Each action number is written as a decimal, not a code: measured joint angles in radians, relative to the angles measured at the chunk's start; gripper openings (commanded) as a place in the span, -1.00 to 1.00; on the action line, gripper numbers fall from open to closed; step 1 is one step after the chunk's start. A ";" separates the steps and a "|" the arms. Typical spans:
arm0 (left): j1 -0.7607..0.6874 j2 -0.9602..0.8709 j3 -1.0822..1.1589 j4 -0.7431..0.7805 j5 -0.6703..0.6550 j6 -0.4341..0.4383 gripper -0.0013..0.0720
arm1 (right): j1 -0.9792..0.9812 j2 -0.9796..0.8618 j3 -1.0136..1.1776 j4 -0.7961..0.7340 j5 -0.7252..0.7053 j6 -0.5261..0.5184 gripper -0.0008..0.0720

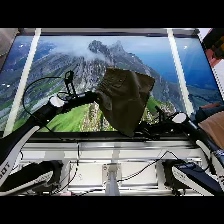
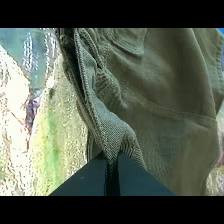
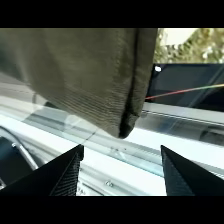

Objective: Fold the clothes and pants, and hang the long-sleeved shirts on hangers.

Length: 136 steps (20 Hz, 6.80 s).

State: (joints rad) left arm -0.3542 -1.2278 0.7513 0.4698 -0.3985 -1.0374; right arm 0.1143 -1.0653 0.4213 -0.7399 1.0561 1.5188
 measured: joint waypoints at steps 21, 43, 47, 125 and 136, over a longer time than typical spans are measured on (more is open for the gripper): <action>0.000 0.000 0.000 0.008 -0.014 0.005 -0.83 | 0.082 -0.154 -0.013 0.207 -0.282 -0.066 -0.88; 0.000 0.869 0.002 0.079 0.135 0.078 -0.83 | 0.082 0.493 0.749 -0.060 -0.106 -0.171 -0.88; 0.001 0.961 -0.003 0.074 0.013 -0.050 -0.83 | 0.082 0.520 0.787 -0.066 -0.033 -0.072 -0.88; 0.406 0.152 -0.090 0.166 -0.595 -0.237 0.14 | -0.520 -0.088 0.349 -0.142 0.206 -0.450 0.28; 0.406 0.152 -0.090 0.166 -0.585 -0.237 0.14 | -0.242 -0.341 0.231 0.113 0.016 -0.465 0.56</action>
State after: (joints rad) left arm 0.0517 -1.0760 0.6613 0.6353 -0.9836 -1.2743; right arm -0.1276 -1.4063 0.6521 -0.6266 1.0721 1.0542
